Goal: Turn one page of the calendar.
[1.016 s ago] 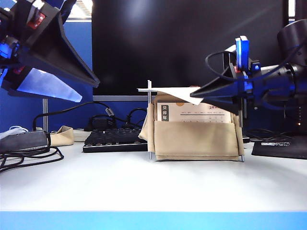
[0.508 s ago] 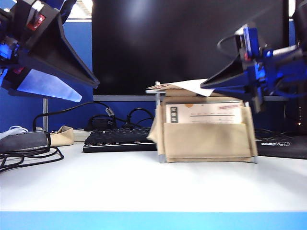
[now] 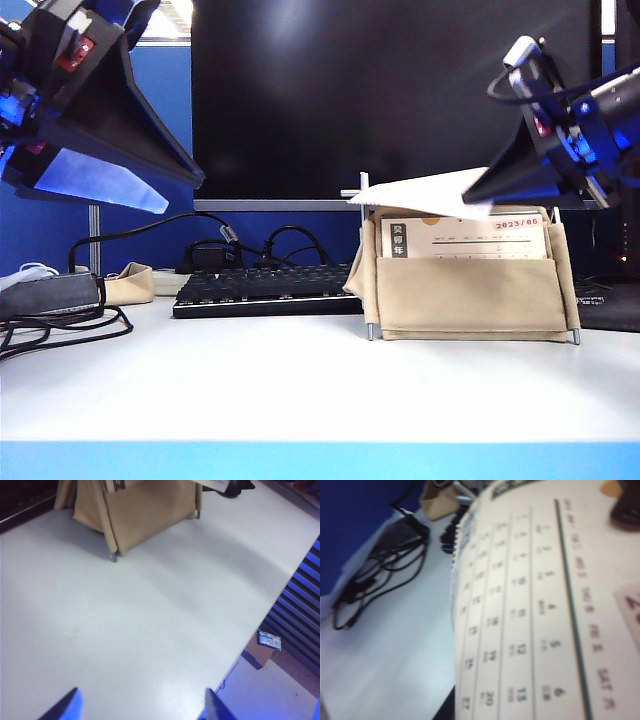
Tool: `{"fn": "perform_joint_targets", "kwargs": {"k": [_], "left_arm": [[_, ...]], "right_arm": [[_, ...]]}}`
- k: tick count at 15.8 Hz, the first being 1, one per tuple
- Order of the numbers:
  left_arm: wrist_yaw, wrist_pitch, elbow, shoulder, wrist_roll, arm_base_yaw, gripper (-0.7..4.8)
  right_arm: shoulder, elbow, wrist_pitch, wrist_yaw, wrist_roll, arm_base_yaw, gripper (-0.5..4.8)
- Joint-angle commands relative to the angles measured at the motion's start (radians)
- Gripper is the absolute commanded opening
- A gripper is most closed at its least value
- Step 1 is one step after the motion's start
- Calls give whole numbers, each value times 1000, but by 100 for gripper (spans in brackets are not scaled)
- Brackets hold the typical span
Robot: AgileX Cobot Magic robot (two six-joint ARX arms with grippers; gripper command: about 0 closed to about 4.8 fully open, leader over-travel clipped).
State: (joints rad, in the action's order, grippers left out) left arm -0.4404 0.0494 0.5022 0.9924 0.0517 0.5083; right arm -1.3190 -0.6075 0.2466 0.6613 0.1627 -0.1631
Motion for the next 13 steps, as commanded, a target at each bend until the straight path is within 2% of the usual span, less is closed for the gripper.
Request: {"fn": "perform_joint_targets", "kwargs": {"k": [1,8,9,10,11,13], "left_arm": [[2,-6,6,-2,1,0,323],[2,-47,6,-2,4,0,323],[-13,-110,6,-2,0,0,322],[-74,-175,8,-2,-6,0,311],[-120,-194,18,-1,-21,0,293],[-150,-184,40,14,-29,1,290]], "right_arm": [[6,-4,-42,-111,-69,-1,-7],[112,-4,-148,-217,-184,2,-7],[154,-4,-150,-212,-185,10,-7],[189,-4,-162,-190,-184,13,-7],[211,-4,-182,-170,-182,17,-7],[237,-4,-237,-132,-182,26,-7]]}}
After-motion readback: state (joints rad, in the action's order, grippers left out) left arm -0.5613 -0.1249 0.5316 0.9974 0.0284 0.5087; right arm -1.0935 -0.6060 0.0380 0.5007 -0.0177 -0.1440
